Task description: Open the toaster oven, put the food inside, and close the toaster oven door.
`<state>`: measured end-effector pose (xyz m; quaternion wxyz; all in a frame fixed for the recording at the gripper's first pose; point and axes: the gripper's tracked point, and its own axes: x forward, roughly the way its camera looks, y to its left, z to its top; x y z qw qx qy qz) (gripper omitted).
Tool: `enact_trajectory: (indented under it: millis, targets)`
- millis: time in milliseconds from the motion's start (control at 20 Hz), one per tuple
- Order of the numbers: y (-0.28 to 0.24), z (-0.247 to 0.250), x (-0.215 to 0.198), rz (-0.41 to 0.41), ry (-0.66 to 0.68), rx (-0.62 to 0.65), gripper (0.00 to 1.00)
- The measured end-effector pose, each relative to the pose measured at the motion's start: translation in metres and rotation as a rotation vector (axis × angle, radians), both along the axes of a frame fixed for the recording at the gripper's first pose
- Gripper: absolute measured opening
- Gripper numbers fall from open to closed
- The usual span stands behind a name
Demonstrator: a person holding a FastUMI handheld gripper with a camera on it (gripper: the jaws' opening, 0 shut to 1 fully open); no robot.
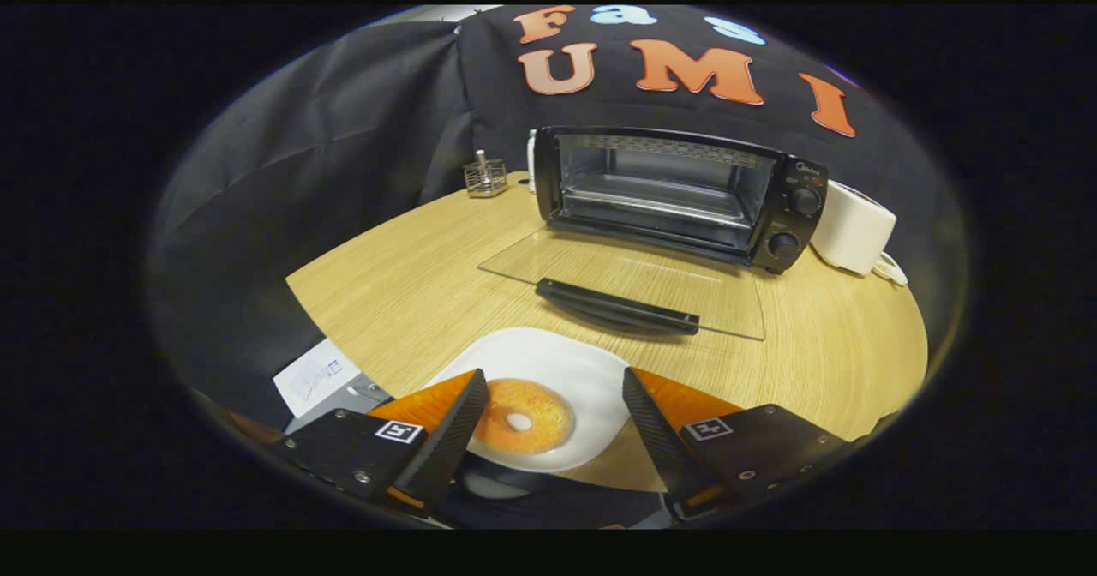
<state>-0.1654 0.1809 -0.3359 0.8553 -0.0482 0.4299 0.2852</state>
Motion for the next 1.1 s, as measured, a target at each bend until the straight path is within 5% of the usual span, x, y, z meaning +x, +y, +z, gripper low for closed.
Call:
enact_trajectory:
  millis: [650,950,1100]
  targets:
    - [0.004,-0.020,-0.040,0.048,0.067,-0.023,0.92]
    - [0.008,-0.026,-0.038,0.026,0.062,-0.015,0.70]
    - [0.007,-0.027,-0.029,-0.035,0.052,-0.006,0.49]
